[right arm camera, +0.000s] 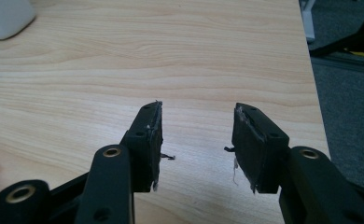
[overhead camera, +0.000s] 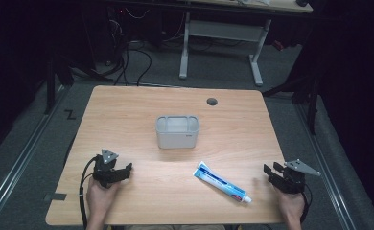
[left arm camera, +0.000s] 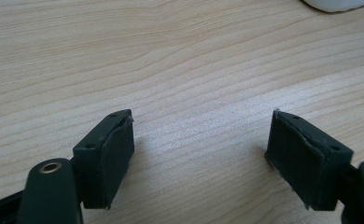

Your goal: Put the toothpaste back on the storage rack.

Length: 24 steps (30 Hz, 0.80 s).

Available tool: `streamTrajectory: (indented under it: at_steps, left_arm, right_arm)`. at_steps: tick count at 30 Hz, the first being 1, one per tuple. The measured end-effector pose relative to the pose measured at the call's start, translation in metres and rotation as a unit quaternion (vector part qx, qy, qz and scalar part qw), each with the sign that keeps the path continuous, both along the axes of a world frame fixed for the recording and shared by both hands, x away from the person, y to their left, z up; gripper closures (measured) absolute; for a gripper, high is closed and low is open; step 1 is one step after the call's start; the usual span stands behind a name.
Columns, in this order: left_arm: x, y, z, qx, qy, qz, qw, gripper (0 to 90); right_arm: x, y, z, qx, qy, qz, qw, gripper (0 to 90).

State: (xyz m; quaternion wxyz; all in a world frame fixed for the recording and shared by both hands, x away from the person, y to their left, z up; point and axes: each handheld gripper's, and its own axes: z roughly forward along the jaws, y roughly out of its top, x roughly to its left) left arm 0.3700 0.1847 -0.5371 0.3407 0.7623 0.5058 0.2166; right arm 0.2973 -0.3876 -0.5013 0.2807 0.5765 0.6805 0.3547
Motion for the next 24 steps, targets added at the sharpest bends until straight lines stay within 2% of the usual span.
streamTrajectory:
  at_steps: [3,8,24]
  left_arm:
    - [0.0,0.0,0.0,0.0,0.0,0.0,1.0,23.2]
    - [0.0,0.0,0.0,0.0,0.0,0.0,1.0,23.2]
    - [0.0,0.0,0.0,0.0,0.0,0.0,1.0,23.2]
  right_arm:
    - [-0.002,0.003,0.0,-0.004,0.003,0.008,1.0,53.4]
    - [-0.006,0.007,0.0,0.004,0.004,0.017,0.9998,54.3]
    - [-0.019,0.027,0.012,-0.002,-0.02,0.04,0.999,53.4]
